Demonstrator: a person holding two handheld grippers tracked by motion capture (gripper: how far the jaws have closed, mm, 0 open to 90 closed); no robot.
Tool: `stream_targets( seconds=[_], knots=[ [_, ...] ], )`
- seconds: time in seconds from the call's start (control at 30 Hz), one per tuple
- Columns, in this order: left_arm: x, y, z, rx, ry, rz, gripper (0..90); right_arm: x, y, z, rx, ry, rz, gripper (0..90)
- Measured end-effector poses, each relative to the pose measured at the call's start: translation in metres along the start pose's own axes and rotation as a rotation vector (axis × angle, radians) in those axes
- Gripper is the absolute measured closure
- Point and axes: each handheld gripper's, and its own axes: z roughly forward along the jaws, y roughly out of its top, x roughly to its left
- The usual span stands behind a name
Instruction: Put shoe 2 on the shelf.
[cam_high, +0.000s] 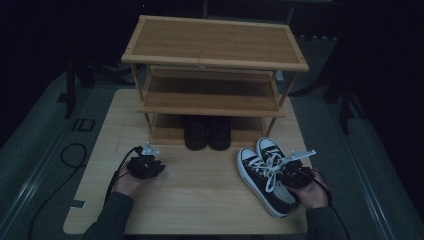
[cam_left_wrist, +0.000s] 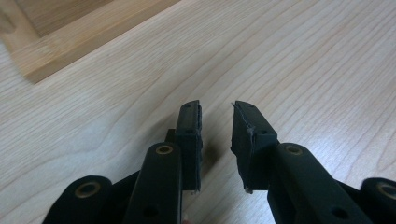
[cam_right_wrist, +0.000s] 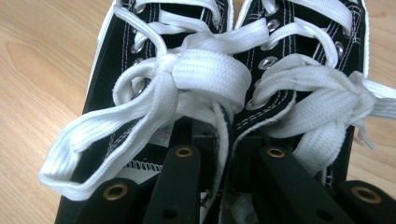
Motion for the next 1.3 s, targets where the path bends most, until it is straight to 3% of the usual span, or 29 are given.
stream_targets(
  seconds=[0.2,0.37,0.57,1.3],
  knots=[
    [0.003,-0.003,-0.001,0.002,0.002,-0.007,71.6,-0.005,0.003,-0.011,-0.021,0.008,-0.008,83.4],
    [0.003,-0.004,0.000,0.006,0.007,-0.011,70.9,-0.006,0.009,-0.020,-0.016,0.008,-0.045,83.4],
    [0.004,-0.006,0.001,0.004,0.001,-0.021,70.4,-0.005,0.017,-0.023,-0.005,0.015,-0.083,83.3],
    [0.005,-0.007,0.002,0.012,0.000,-0.024,69.2,0.003,0.033,-0.028,-0.020,0.047,-0.148,83.1]
  ],
)
